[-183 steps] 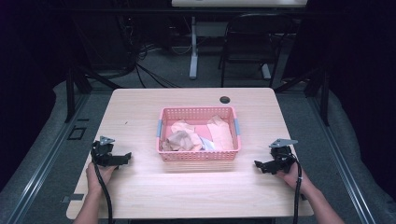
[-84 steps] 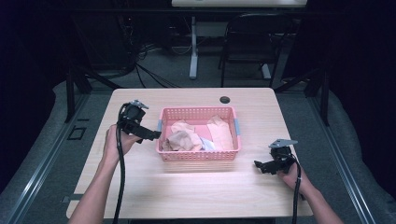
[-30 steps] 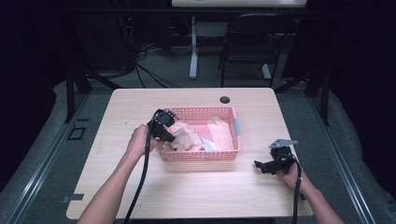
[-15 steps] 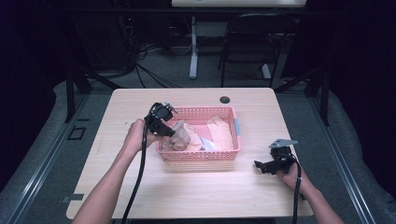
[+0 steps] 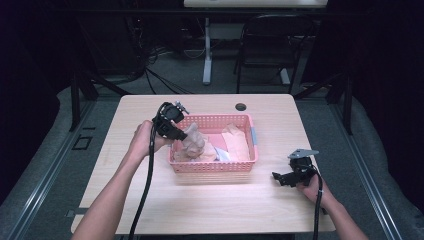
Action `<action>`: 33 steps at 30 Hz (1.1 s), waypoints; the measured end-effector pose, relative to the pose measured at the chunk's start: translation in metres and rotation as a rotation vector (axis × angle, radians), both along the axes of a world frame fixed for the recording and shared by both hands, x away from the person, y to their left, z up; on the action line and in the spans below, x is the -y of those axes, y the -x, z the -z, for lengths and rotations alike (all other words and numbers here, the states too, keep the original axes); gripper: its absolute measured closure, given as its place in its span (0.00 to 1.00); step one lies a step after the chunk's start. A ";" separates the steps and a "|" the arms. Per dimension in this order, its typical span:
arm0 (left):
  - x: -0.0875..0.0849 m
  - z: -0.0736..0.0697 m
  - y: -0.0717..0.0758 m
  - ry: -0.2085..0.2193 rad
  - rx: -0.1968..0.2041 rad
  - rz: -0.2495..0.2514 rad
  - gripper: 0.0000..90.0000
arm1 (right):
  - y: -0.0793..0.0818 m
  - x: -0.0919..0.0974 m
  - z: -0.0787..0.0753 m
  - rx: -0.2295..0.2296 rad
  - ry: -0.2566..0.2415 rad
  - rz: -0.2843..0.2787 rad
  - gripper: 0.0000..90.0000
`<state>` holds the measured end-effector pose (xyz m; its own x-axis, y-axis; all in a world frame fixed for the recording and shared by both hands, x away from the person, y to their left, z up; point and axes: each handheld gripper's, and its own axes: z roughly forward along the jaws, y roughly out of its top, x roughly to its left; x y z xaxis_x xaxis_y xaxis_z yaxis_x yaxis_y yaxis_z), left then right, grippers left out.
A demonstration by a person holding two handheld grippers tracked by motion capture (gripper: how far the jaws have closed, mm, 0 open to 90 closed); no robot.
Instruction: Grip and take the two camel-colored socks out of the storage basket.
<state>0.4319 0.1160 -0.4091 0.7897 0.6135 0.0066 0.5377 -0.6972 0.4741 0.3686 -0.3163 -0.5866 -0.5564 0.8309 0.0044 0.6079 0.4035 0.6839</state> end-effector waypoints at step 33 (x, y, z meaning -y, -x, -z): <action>-0.042 -0.061 0.003 0.021 0.033 -0.035 0.94 | 0.000 0.000 0.000 -0.002 -0.005 -0.003 0.00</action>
<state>0.4285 0.1581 -0.3477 0.7674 0.6409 0.0192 0.5453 -0.6680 0.5064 0.3686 -0.3164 -0.5865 -0.5586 0.8294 0.0095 0.6083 0.4019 0.6845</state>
